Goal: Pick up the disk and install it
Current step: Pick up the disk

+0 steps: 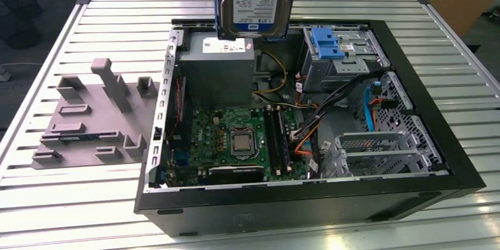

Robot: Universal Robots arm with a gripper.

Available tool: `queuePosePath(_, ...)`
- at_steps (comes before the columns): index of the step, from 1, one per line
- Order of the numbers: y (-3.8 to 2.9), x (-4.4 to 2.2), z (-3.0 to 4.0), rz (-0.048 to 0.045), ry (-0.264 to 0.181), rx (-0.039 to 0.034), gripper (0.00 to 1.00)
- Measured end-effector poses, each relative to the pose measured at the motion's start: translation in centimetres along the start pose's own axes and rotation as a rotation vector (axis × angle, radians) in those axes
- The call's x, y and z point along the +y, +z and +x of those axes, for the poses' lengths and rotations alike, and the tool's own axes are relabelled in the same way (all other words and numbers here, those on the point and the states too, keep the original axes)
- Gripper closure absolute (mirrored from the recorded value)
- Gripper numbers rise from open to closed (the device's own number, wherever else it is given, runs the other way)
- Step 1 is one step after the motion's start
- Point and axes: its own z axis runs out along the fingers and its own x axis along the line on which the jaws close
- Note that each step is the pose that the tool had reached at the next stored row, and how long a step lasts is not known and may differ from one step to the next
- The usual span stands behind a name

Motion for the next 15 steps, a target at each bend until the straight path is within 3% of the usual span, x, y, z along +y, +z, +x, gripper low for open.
queuePosePath(8, 0.02, -0.08, 2.69, 0.0, 0.0, 0.0002, 0.64)
queuePosePath(15, 0.07, -0.49, 2.81, 0.0, -0.016, 0.0005, 0.64)
